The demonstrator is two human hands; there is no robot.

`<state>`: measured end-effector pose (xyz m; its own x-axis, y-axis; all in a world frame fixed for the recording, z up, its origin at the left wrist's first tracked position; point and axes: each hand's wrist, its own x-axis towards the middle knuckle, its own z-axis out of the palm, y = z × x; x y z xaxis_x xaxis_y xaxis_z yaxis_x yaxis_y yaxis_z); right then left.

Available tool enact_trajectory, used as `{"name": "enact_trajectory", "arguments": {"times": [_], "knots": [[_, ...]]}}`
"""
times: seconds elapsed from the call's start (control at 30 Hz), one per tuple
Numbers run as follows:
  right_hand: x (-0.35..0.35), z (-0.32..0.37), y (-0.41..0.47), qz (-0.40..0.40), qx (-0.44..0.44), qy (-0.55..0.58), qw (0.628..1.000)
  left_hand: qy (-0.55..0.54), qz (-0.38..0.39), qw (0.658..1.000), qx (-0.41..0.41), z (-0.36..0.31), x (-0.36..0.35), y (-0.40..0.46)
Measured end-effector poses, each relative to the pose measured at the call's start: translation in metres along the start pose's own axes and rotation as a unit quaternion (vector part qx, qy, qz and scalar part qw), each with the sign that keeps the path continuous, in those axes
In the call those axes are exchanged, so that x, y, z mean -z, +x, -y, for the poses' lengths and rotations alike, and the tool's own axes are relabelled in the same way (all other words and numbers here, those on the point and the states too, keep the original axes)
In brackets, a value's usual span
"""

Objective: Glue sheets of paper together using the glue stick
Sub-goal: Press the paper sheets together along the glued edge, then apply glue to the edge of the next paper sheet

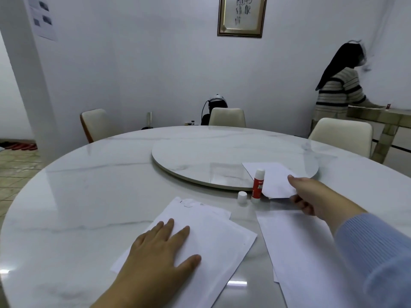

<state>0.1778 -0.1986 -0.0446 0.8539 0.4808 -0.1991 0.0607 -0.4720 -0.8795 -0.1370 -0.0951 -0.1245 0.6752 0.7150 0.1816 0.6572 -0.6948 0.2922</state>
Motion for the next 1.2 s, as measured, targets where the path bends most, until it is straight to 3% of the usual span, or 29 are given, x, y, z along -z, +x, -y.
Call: {"name": "enact_trajectory", "arguments": {"times": [0.27, 0.47, 0.67, 0.83, 0.93, 1.07, 1.2], "knots": [[-0.024, 0.012, -0.018, 0.101, 0.068, -0.063, 0.991, -0.019, 0.015, 1.000, 0.007, -0.003, 0.004, -0.001], [-0.062, 0.013, -0.012, -0.001, 0.101, -0.042, 0.994, -0.050, 0.023, 0.998, 0.032, -0.003, 0.011, -0.002], [-0.074, 0.009, -0.012, -0.044, 0.126, -0.052, 0.990, -0.043, 0.041, 0.998, 0.030, -0.005, 0.014, -0.002], [-0.058, 0.024, -0.029, -0.139, 0.242, 0.024, 0.960, -0.013, 0.153, 0.988, -0.010, 0.004, 0.030, 0.007], [-0.051, 0.027, -0.049, -0.070, 0.282, 0.089, 0.953, 0.036, 0.229, 0.972, -0.039, 0.012, 0.052, 0.021], [-0.060, 0.011, -0.077, 0.040, 0.278, 0.120, 0.952, -0.030, 0.135, 0.989, -0.059, -0.016, 0.041, 0.030], [-0.072, -0.004, -0.088, 0.033, 0.258, 0.121, 0.958, 0.008, 0.134, 0.988, -0.081, -0.040, 0.005, 0.024]]}}
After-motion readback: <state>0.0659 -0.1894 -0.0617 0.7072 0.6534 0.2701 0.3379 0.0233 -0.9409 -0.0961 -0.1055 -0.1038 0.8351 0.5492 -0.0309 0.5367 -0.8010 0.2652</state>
